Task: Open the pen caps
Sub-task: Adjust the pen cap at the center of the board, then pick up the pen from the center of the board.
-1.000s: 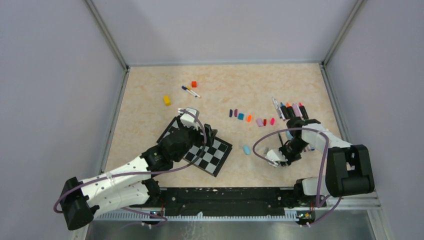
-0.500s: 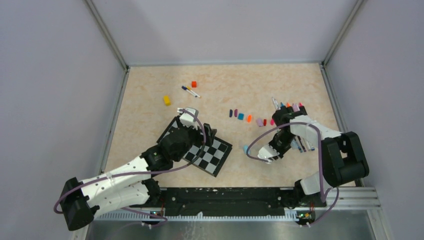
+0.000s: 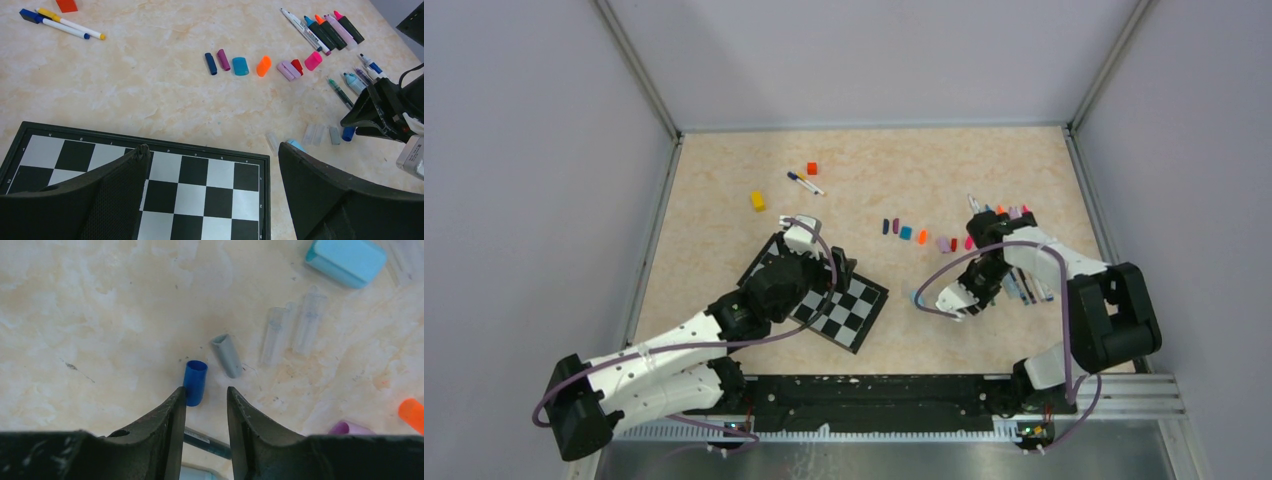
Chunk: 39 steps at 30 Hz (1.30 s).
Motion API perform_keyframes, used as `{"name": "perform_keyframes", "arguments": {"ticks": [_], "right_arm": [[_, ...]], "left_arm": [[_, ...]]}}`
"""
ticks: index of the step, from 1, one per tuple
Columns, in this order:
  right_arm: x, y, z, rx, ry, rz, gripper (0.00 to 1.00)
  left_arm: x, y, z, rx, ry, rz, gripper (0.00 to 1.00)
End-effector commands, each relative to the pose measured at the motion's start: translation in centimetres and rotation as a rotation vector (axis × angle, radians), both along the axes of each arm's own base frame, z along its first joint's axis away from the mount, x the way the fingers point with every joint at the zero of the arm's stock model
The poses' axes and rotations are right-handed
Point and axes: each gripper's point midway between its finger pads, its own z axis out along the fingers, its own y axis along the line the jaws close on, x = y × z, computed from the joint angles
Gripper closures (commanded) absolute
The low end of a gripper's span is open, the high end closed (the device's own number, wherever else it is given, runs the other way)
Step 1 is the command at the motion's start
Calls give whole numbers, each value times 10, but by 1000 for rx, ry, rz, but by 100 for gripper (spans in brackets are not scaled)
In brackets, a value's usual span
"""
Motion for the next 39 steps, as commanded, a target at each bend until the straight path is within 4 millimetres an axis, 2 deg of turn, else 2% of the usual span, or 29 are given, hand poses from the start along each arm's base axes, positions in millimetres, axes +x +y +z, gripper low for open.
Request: {"name": "perform_keyframes", "arguments": {"ticks": [1,7,9,13,18,21,26,30,31,33,34,36,37,39], "right_arm": [[13,25,38,123,-72,-53,65],[-2,36,65,232,-29,-281,62],[2,42,75,293,-21,-450,61],[23,51,108,493,8,-826,53],[64,18,146,757,54,-1222,48],[69,2,157,896,145,-1342,45],[71,-13,155,970,208,-1459,43],[74,-16,151,962,207,-1484,43],[75,-17,150,958,204,-1491,43],[78,-20,146,944,195,-1507,43],[79,-22,144,937,192,-1515,43],[81,-24,141,924,185,-1528,43],[81,-25,139,917,186,-1534,43],[83,-26,139,914,184,-1536,43]], "left_arm": [[4,-6,23,-54,-31,-3,1],[12,-8,34,-76,-34,-21,1],[17,-10,37,-92,-27,-43,1],[37,-7,37,-106,12,-52,1],[72,-3,35,-122,73,-39,1],[95,0,32,-166,134,-30,1],[142,21,8,-260,297,56,1],[180,53,-40,-291,535,273,4],[194,61,-41,-282,559,321,6],[207,69,-68,-226,674,393,8],[215,73,-73,-200,703,423,10],[225,82,-89,-137,779,508,19],[233,89,-93,-107,791,568,27],[244,97,-103,-62,831,650,35]]}}
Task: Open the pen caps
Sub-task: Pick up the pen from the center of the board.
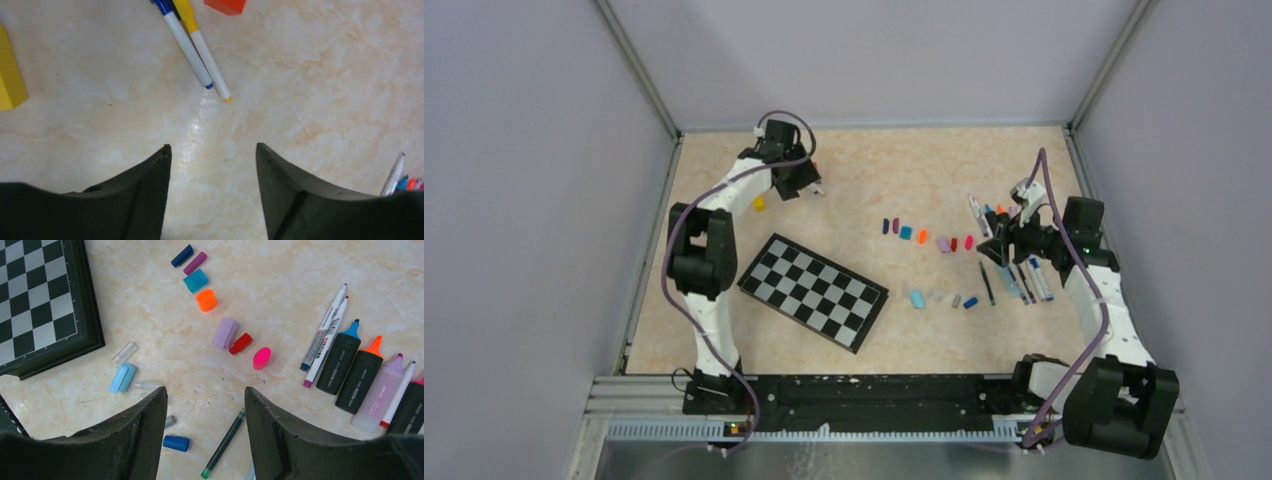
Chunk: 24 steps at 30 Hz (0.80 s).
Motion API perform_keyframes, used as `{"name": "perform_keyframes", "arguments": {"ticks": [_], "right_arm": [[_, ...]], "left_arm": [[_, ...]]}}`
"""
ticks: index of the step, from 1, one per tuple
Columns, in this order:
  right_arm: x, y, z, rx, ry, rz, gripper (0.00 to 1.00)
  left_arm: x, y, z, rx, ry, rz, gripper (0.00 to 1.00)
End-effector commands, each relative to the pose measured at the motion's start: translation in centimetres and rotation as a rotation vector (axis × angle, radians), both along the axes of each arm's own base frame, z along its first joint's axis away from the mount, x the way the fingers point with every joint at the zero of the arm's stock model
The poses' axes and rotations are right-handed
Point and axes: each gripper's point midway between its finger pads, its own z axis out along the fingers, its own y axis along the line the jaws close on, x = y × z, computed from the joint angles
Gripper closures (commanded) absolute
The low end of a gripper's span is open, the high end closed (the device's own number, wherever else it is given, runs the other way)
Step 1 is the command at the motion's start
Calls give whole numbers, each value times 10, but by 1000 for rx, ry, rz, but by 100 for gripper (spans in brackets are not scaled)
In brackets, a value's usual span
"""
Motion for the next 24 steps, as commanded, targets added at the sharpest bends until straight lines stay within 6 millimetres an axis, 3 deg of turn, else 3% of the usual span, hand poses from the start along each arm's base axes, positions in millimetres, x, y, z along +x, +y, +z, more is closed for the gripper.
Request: {"name": "perform_keyframes", "arguments": {"ticks": [1,4,10,24], "right_arm": [[9,-4,7,-6,-23,-17,43],[10,-6,6,-16,-22,-23,43],[11,-8,3,-25,-14,-30,43],[13,-11,-2,-40,1,-36,43]], "left_arm": [[2,26,-18,144,198,151,40],[17,26,-27,168,228,169,49],[44,30,-30,188,159,185,57],[75,31,-44,148,109,157,61]]}}
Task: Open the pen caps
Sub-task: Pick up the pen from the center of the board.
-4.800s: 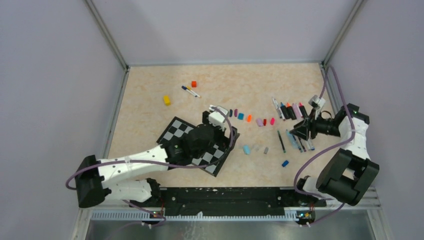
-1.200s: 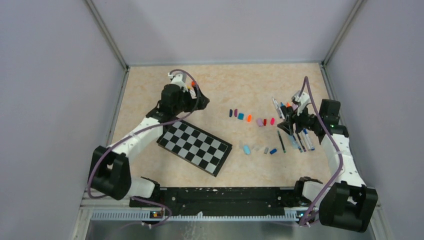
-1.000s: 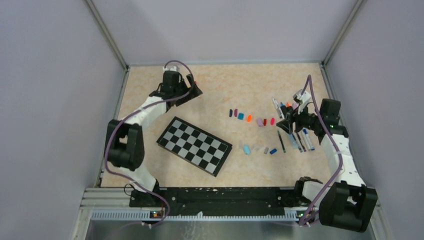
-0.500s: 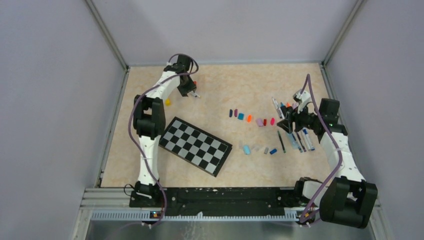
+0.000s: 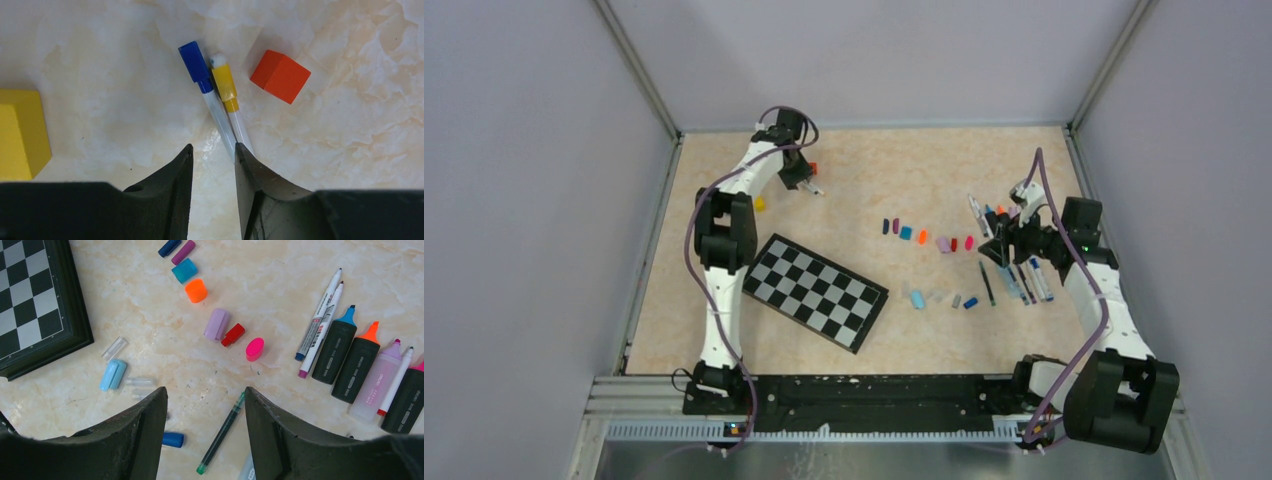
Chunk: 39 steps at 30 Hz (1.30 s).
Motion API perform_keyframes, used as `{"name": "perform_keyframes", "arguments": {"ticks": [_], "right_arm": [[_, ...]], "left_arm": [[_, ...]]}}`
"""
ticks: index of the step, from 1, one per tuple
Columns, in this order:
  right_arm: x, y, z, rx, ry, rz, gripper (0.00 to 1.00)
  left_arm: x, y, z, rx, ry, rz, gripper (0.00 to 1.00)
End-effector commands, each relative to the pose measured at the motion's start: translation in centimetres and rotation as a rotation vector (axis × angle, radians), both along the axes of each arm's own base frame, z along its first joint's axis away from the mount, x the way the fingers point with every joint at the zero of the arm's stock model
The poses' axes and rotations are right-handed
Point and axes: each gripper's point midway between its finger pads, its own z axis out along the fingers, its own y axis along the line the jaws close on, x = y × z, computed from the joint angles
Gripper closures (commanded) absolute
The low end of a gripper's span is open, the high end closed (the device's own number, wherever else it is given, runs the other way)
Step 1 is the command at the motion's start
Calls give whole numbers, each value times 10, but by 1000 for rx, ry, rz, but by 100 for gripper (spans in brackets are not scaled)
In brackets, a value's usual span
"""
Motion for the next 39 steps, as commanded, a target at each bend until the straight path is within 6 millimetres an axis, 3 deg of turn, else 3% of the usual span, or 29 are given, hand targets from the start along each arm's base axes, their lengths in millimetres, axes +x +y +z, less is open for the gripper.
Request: {"name": "perform_keyframes", "arguments": {"ticks": [1,10,21,25,32,39], "right_arm": [[9,-4,9,-15,-35,-4,43],[10,-5,7,-23,-33,-6,43],[8,-5,9,-25,-38,-5,43],[8,-5,10,-27,-42,-6,43],[9,-6,12,-31,-48,-6,43],[8,-6,12,-35,-53,-6,43]], "left_arm": [[21,0,7,-13,-56,-11,61],[21,1,-5,-1,-28,-11,68],[11,6,-25,31,36,-12,68],[5,13,-27,57,61,4,74],[-20,26,-30,118,116,-2,77],[-60,48,-35,208,213,24,85]]}}
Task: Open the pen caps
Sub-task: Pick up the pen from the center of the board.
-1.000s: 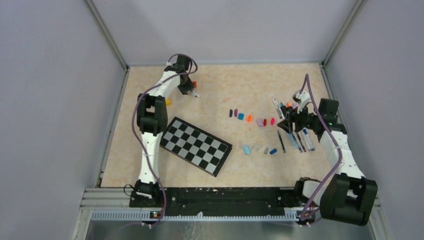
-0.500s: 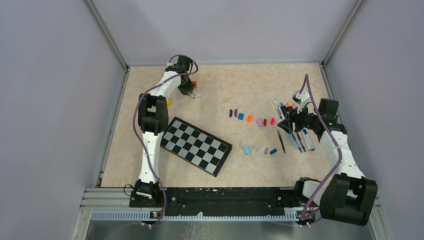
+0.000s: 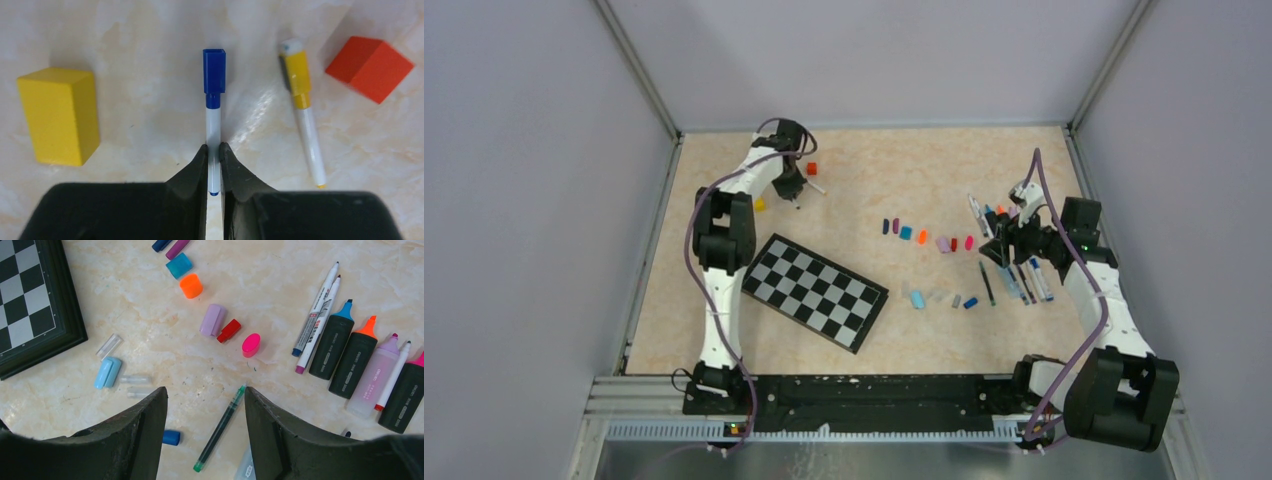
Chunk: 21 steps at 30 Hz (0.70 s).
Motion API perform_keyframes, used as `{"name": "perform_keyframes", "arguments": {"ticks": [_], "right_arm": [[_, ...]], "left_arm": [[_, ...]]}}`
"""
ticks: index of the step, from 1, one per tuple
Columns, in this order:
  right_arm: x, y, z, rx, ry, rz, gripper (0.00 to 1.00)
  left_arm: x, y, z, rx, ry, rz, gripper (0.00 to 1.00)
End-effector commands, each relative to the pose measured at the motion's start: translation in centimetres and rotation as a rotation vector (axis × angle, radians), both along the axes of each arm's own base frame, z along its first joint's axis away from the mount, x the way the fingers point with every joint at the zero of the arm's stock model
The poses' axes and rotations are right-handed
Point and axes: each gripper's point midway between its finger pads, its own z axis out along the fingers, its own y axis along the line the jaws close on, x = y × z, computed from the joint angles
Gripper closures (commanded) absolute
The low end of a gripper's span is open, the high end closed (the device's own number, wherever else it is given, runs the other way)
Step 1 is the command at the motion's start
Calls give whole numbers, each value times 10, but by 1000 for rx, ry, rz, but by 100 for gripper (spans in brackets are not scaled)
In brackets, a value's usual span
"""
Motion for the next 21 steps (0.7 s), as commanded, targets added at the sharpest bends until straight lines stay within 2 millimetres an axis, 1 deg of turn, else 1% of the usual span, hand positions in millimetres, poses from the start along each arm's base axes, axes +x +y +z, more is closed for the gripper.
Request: {"name": "perform_keyframes", "arguments": {"ticks": [1,4,6,8,11,13,15,17,20,21], "right_arm": [[7,-2,19,-16,-69,6,43],[6,-1,19,-12,-70,8,43],[6,-1,19,-10,-71,9,43],[6,-1,19,-11,-72,9,43],[6,-1,18,-13,-71,8,43],[5,-2,17,-15,-70,8,43],[5,-1,16,-15,-69,10,43],[3,0,15,-13,-69,20,43],[0,3,15,-4,-72,42,43],[-1,5,14,0,-73,50,43]], "left_arm": [[-47,27,-10,107,139,10,86],[-54,28,-10,111,140,-25,89],[-56,27,-8,113,134,-92,93],[-58,30,-6,134,127,-130,96],[-60,34,-7,163,121,-186,96],[-62,34,-7,168,118,-214,99],[-59,32,2,164,83,-243,100],[-56,27,16,143,17,-261,100],[-51,15,46,82,-135,-301,100],[-50,7,58,45,-192,-328,100]]}}
